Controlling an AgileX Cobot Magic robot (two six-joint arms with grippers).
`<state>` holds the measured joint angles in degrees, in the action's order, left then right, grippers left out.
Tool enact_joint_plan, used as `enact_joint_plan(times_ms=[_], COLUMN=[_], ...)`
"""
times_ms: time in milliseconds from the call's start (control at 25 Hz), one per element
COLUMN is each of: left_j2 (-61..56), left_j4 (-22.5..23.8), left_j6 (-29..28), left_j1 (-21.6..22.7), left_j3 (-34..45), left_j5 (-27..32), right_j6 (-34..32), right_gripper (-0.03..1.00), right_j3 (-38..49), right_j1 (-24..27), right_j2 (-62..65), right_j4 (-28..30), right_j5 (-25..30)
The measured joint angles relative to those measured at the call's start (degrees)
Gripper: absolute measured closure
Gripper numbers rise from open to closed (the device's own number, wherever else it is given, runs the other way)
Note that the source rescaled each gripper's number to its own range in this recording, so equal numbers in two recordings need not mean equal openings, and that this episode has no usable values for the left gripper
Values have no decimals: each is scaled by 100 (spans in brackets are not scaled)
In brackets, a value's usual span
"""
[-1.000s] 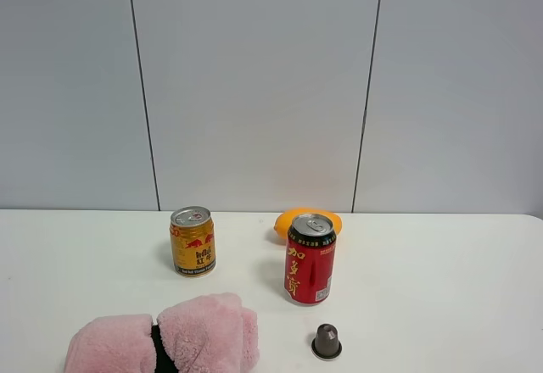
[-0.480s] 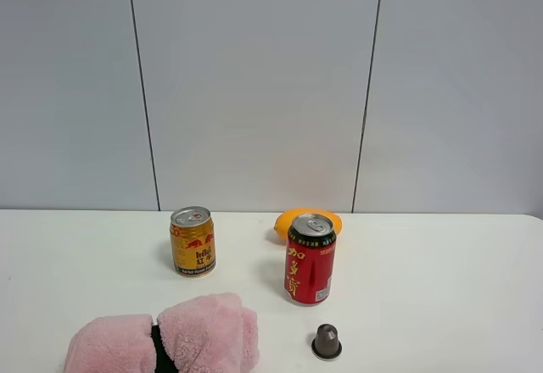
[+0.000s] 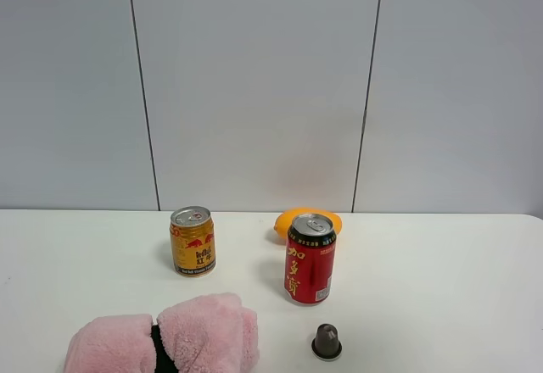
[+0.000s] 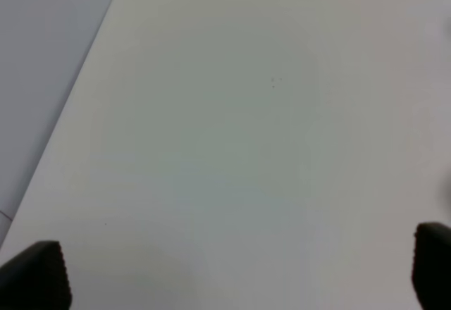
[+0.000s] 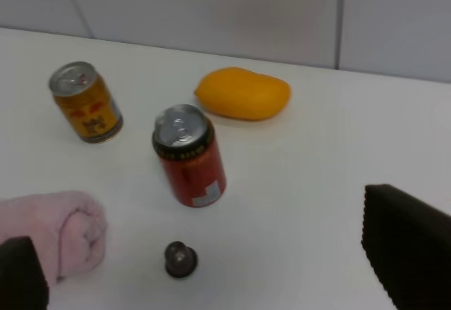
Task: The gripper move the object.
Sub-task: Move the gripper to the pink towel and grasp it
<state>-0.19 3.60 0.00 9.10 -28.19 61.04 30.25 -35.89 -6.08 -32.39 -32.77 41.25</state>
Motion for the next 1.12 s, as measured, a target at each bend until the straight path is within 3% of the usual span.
enact_joint_plan(times_ms=[200, 480, 760, 920, 1120], left_j2=[0, 0, 0, 0, 0], left_j4=[0, 0, 0, 0, 0], left_j6=[0, 0, 0, 0, 0], left_j1=[0, 0, 0, 0, 0], left_j3=[0, 0, 0, 0, 0], left_j5=[0, 0, 0, 0, 0], right_j6=[917, 1032, 1049, 1032, 489], right_gripper=[-3, -3, -3, -3, -1], right_j3=[-440, -894, -900, -900, -900], right_j1=[0, 0, -46, -592, -1603], right_j2=[-521, -701, -701, -719, -1204], right_j4=[-591, -639, 114, 441, 943], right_j5=[0, 54, 80, 33, -313])
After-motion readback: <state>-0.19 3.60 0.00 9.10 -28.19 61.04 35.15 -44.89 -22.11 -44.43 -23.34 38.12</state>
